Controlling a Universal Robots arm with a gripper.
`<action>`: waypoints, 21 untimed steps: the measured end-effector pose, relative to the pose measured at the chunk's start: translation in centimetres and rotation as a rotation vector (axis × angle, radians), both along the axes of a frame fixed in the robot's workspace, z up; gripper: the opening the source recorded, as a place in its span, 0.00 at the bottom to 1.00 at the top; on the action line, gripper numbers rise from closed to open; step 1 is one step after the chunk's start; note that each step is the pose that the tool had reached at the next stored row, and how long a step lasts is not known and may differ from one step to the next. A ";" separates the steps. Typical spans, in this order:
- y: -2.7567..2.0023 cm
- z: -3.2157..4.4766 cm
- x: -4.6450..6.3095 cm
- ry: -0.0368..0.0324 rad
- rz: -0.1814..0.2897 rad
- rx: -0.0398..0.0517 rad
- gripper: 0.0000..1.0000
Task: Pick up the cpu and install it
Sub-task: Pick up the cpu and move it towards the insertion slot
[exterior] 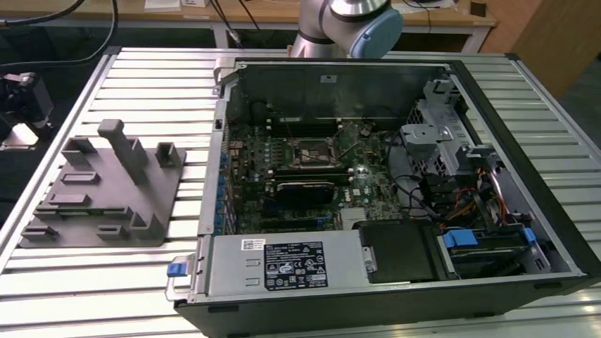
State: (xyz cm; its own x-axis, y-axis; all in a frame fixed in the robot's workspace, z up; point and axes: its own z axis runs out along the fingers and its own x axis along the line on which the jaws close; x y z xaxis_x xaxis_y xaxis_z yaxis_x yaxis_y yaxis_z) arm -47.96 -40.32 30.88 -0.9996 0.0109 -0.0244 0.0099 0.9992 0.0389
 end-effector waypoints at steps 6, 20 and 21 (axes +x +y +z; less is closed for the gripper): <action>0.02 1.63 0.0 -0.0001 0.000 0.0000 0.55; 0.05 4.87 0.0 -0.0003 0.000 0.0000 0.55; 0.06 5.11 0.0 -0.0002 0.000 0.0000 0.55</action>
